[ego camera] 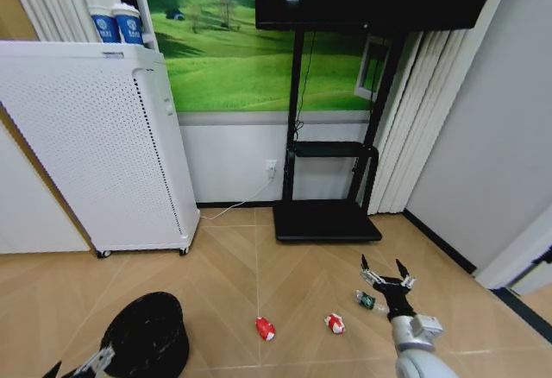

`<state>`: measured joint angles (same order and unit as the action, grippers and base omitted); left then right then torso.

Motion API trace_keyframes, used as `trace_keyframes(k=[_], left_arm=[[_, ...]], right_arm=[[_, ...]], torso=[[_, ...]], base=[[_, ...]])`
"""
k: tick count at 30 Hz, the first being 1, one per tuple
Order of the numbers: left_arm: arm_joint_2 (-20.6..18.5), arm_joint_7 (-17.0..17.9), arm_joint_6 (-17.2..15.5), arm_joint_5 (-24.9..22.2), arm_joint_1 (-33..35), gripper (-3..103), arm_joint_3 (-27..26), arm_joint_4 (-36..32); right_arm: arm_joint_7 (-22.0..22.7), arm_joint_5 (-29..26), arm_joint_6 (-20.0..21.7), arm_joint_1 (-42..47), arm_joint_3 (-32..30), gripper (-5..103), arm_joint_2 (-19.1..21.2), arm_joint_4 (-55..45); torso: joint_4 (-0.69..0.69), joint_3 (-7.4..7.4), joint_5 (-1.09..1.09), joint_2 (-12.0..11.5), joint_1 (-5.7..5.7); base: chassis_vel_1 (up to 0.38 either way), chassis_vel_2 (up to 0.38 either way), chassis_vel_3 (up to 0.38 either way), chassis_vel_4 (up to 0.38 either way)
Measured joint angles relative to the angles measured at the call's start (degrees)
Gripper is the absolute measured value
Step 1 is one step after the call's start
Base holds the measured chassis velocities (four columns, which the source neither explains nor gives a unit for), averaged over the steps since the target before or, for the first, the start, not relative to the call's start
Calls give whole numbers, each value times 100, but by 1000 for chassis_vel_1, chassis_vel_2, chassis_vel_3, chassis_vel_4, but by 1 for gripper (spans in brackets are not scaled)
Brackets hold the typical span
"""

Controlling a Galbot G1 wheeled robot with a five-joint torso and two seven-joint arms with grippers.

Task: Pick up the trash bin and place the garbage on the floor into it.

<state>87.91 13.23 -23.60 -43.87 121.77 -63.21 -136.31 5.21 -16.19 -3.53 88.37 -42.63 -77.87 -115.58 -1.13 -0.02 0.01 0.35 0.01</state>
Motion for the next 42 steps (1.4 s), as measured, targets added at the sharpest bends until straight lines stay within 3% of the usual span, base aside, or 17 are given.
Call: trace_keyframes(k=[4,13,21,36,39,41,42], left_arm=[[8,85,-14,-59,-71,100,23,187],[-82,343,-394,-71,-750,100,172,472],[-223,453,-396,-136,-1195,100,206,1051],[-348,687,-595,-146,-1757,101,519,1426],[-353,781,-617,-142,-1859,99,587,1560],[-362,764,-571,-159,-2011,88,650,1693],[-362,764,-571,-159,-2011,88,650,1693]], right_arm=[[2,-32,0,-24,-1,100,4,56],[-7,-74,-22,31,7,100,11,127],[-9,-109,-47,53,14,100,-18,199],[-90,-83,-147,174,63,100,-78,155],[-110,-95,-158,182,65,100,-82,150],[-174,-153,-202,212,59,100,-101,146],[-174,-153,-202,212,59,100,-101,146]], torso=[[0,0,-2,3,0],[-3,0,-1,13,0],[0,0,-3,18,0],[-1,0,-1,24,-1],[-2,0,-2,24,0],[-2,0,-2,25,-1],[-2,0,-2,25,-1]], base=[[0,0,0,0],[0,0,0,0],[0,0,0,0],[0,0,0,0],[0,0,0,0],[0,0,0,0],[0,0,0,0]])
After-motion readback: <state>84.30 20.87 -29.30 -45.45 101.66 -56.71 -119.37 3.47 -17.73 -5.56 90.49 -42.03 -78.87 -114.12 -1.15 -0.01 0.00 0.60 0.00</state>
